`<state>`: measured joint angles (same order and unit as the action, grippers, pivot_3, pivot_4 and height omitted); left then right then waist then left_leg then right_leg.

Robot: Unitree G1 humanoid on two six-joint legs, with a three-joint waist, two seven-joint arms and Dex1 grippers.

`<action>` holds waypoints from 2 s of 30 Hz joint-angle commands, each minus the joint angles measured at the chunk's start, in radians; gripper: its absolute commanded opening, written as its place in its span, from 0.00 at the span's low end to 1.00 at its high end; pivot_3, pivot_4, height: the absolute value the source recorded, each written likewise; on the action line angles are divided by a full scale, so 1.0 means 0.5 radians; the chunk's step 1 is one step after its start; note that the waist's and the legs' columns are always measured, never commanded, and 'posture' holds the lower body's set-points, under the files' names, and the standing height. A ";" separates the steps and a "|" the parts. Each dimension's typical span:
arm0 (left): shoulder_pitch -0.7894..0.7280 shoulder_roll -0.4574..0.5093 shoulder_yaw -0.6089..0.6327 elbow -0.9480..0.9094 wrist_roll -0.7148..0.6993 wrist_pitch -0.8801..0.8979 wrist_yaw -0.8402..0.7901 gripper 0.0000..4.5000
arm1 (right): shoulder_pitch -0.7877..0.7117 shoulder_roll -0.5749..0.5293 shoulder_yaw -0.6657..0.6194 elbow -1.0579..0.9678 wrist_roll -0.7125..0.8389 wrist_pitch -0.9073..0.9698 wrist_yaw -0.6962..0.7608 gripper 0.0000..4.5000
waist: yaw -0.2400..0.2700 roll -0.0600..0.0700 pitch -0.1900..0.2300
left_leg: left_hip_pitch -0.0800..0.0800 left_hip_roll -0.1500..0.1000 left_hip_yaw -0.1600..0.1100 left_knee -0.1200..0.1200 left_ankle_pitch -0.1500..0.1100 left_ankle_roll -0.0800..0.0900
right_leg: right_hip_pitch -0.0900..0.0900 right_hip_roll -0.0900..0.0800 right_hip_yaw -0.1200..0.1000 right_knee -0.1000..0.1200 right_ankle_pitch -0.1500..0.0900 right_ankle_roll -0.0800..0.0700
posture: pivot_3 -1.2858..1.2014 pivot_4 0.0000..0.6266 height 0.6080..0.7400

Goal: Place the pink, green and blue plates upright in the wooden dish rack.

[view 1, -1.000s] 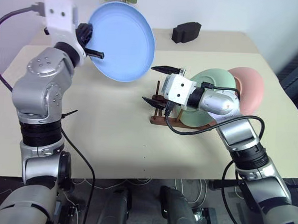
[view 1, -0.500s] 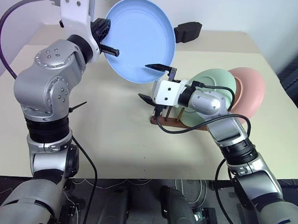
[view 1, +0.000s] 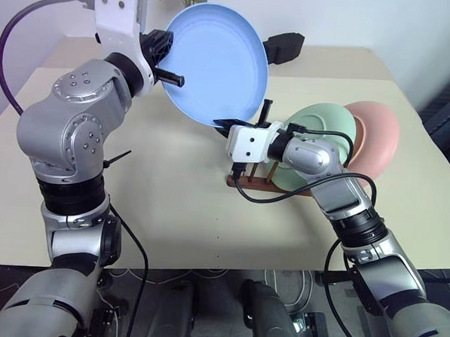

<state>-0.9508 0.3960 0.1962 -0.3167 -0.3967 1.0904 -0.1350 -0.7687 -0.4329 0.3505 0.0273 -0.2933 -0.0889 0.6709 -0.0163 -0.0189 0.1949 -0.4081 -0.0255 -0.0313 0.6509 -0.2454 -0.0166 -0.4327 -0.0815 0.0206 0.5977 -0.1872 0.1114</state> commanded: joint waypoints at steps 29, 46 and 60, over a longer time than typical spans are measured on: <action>0.808 0.380 0.431 0.179 -0.173 -0.947 -0.576 1.00 | -0.063 0.412 -0.668 -0.697 1.292 1.020 -0.121 0.00 | 0.001 0.000 0.000 | 0.002 0.003 -0.001 -0.003 0.001 -0.002 | 0.000 0.000 0.000 0.004 0.001 -0.001 | 0.52 0.24 0.97; 1.387 0.439 -0.172 -0.109 -0.127 -1.159 -1.148 1.00 | 0.264 0.658 -1.198 -1.221 2.435 2.121 -1.203 0.00 | 0.002 0.002 -0.003 | 0.002 0.010 0.003 -0.006 0.001 -0.001 | -0.004 0.001 0.002 0.002 0.001 -0.015 | 0.52 0.24 0.97; 1.381 0.418 -0.242 -0.073 -0.123 -1.181 -1.243 1.00 | 0.333 0.622 -1.133 -1.303 2.838 2.102 -1.502 0.00 | -0.005 0.002 -0.003 | 0.002 0.010 0.003 -0.006 0.001 -0.001 | -0.004 0.004 0.001 0.002 0.002 -0.011 | 0.52 0.24 0.97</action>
<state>-0.2640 0.5943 0.0745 -0.3240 -0.4603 0.5136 -0.7506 -0.5994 -0.1166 -0.2203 -0.5797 1.0877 0.9843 -0.0708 -0.0190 -0.0177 0.1936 -0.4073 -0.0207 -0.0298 0.6480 -0.2447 -0.0169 -0.4349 -0.0794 0.0211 0.5989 -0.1861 0.1056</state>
